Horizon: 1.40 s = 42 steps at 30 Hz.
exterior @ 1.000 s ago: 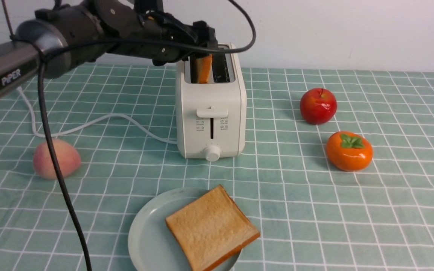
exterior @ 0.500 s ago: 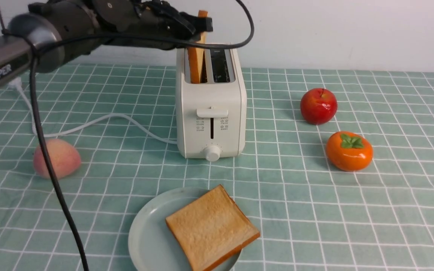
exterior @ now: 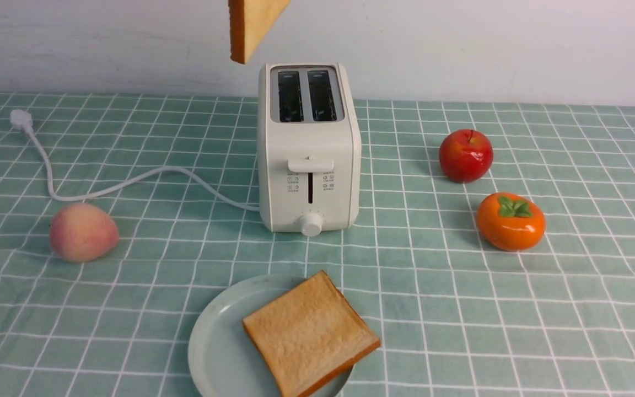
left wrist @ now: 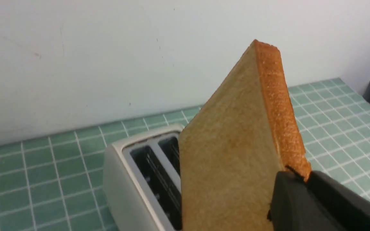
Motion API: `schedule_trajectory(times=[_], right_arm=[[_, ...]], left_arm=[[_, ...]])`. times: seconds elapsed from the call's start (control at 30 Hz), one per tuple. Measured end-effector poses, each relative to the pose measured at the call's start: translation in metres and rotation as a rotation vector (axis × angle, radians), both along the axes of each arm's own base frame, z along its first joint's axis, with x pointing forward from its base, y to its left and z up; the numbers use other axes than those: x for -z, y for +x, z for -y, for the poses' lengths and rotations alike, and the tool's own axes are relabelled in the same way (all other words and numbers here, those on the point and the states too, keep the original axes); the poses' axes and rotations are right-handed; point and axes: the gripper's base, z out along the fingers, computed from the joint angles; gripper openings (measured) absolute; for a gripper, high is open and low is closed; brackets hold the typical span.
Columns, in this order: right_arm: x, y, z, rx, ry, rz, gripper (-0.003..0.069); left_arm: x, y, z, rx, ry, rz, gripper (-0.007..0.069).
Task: Take toasted bread from bread machine on blue coffee table place on plate.
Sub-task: 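Place the slice of bread on the plate with the left gripper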
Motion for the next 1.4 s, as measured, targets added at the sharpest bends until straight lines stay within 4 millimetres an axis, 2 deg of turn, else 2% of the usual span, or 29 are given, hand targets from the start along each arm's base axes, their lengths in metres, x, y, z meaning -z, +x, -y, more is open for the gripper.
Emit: schedule_trajectory(times=[0.07,0.13,0.2,0.23,0.27,0.33,0.47,0.63,0.77,1.03,1.4], right_arm=[[0.0,0.0,0.0,0.0,0.0,0.0,0.0005],[0.0,0.0,0.0,0.0,0.0,0.0,0.0005],[0.0,0.0,0.0,-0.001,-0.001,0.0,0.0005],[0.0,0.0,0.0,-0.001,-0.001,0.0,0.0005],[0.0,0.0,0.0,-0.002,-0.002,0.001,0.0005],[0.0,0.0,0.0,-0.012,-0.011,0.005,0.0005],[0.0,0.0,0.0,-0.019,-0.017,0.008,0.0009],[0.0,0.0,0.0,-0.022,-0.019,0.009,0.0012],[0.0,0.0,0.0,-0.022,-0.019,0.01,0.0014],[0.0,-0.001,-0.002,-0.03,0.004,0.002,0.0016],[0.0,-0.001,-0.004,-0.036,0.022,-0.005,0.0023]], left_arm=[[-0.005,-0.021,-0.004,0.026,0.041,-0.089,0.001],[-0.001,-0.028,-0.005,0.046,0.064,-0.16,0.001],[0.016,-0.035,-0.004,0.083,0.089,-0.301,0.001],[0.018,-0.036,-0.004,0.089,0.085,-0.314,0.001],[0.03,-0.037,-0.002,0.11,0.081,-0.378,0.001],[0.07,-0.039,0.005,0.16,0.05,-0.542,0.001],[0.13,-0.043,0.014,0.214,-0.049,-0.705,0.001],[0.171,-0.042,0.023,0.242,-0.192,-0.768,0.001],[0.195,-0.034,0.025,0.213,-0.217,-0.812,0.001],[0.213,-0.025,0.019,0.155,-0.155,-0.833,0.001],[0.216,-0.029,0.005,0.033,-0.015,-0.876,0.0008]])
